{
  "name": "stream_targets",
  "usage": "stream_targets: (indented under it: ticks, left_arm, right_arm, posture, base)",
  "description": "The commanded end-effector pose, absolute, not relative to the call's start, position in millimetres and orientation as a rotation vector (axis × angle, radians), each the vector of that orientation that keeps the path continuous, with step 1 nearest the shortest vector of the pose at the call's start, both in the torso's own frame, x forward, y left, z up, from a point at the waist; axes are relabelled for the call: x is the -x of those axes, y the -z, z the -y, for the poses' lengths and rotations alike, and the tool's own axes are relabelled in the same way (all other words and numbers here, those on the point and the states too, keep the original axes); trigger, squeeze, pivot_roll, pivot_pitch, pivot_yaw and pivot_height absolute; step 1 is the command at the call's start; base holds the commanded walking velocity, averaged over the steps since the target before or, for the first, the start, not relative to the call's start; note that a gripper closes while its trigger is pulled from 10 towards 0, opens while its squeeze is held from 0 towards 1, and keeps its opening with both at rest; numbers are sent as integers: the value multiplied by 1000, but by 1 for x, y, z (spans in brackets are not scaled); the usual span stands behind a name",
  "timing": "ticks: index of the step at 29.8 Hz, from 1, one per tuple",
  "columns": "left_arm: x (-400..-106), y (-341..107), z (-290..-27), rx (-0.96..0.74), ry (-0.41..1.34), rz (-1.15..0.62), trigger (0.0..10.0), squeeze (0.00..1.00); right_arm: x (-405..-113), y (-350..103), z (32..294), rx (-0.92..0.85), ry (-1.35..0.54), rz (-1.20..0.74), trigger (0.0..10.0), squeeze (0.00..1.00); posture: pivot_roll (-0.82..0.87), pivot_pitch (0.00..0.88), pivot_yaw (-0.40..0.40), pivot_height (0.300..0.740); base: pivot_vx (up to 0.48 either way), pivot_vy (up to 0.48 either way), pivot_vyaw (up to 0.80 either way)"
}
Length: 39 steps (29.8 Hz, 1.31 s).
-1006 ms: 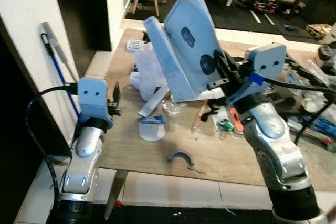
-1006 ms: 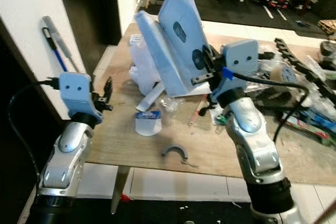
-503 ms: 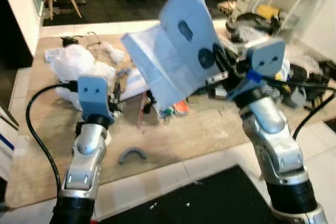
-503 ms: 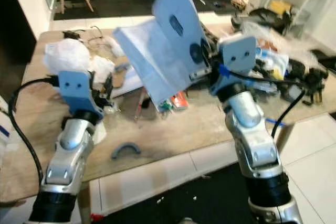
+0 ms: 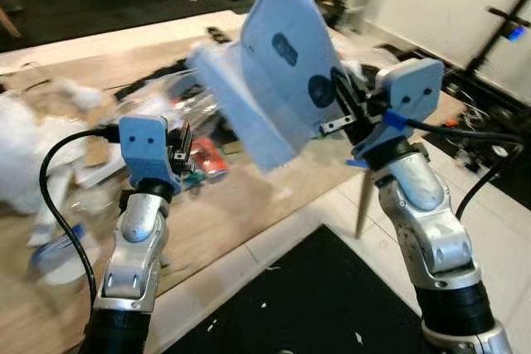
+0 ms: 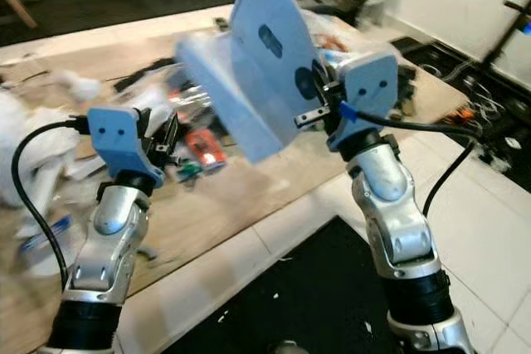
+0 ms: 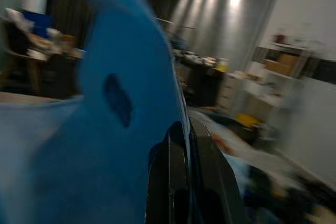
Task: Picking trash to rubbish bin
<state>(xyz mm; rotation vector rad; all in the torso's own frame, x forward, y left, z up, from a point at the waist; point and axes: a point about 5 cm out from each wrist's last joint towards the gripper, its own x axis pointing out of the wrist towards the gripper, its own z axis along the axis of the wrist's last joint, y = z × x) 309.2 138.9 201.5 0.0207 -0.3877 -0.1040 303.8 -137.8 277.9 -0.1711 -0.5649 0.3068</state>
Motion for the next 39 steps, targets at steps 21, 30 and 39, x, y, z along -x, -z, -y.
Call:
stream_targets:
  ticks: [21,30,39]
  left_arm:
    - [-310,-197,-129,-67,154,380,10000,0]
    - [-309,-193,-128,-92,166,366,10000,0]
    - [-310,-191,-128,-91,167,357,10000,0]
  right_arm:
    - [-302,-268,133,174,-321,554,10000,0]
    - [-303,-262,129,207,-327,537,10000,0]
    - [-304,-253,130,229,-321,507,10000,0]
  posture:
    - [-47,121,-71,740]
    - [-48,124,-65,740]
    - [-47,125,-63,740]
  base:
    - [0,0,-800]
    - [0,0,-800]
    - [0,0,-800]
